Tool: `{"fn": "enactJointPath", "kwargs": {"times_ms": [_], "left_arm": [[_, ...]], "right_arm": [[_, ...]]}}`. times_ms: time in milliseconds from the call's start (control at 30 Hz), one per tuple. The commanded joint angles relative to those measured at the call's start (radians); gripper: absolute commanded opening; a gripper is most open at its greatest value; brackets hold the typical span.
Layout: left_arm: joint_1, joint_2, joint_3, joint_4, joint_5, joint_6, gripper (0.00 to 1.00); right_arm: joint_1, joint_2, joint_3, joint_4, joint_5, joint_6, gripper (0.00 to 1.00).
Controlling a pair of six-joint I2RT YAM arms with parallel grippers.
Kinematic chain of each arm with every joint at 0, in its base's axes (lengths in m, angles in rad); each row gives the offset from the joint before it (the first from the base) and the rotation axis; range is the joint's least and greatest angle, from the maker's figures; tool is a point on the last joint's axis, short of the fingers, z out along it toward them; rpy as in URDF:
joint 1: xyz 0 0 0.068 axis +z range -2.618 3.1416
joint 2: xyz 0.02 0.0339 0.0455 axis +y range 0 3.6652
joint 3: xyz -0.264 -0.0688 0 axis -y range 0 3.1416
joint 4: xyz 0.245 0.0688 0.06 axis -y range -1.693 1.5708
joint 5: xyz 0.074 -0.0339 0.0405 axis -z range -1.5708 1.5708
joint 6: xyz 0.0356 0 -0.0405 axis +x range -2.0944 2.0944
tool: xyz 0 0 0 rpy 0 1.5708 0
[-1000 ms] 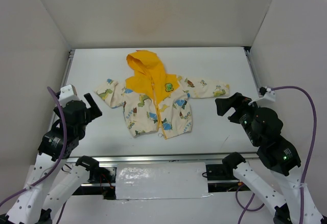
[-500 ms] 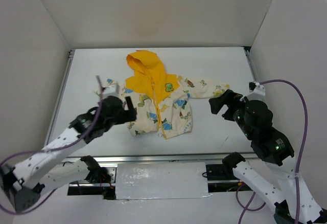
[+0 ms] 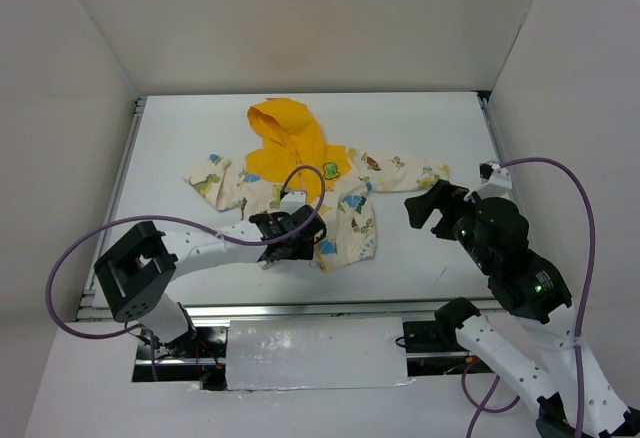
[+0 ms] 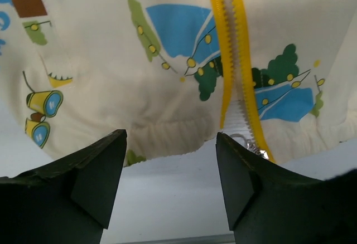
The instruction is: Zip up the jacket
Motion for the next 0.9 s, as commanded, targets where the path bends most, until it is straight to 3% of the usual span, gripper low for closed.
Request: {"fn": "enactJointPath", "kwargs": {"times_ms": [0,233,500,833,867], "left_arm": [[-0.002,0.029,0.048,0.068,-0.016,0.007,0.77],[-0.003,0.085,0.075,0.081,0.003,0.03,0.66],[-0.002,0.122,0.055,0.097,0.015,0.024,0.63],[0.0,0.086,0.048,0.098,0.012,0.025,0.1],[0.0,0.078,0.042,0.11,0.019,0.028,0.0]], "right_arm": [[0.008,0.0,-0.012,0.031,-0.022,-0.023,1.0],[0.008,0.003,-0.021,0.044,-0.035,-0.031,1.0],[0.008,-0.011,-0.023,0.037,-0.036,-0.032,1.0],[0.008,0.0,-0.015,0.041,-0.042,-0.031,1.0],[0.008,0.005,-0.018,0.042,-0.044,-0.031,1.0]]}}
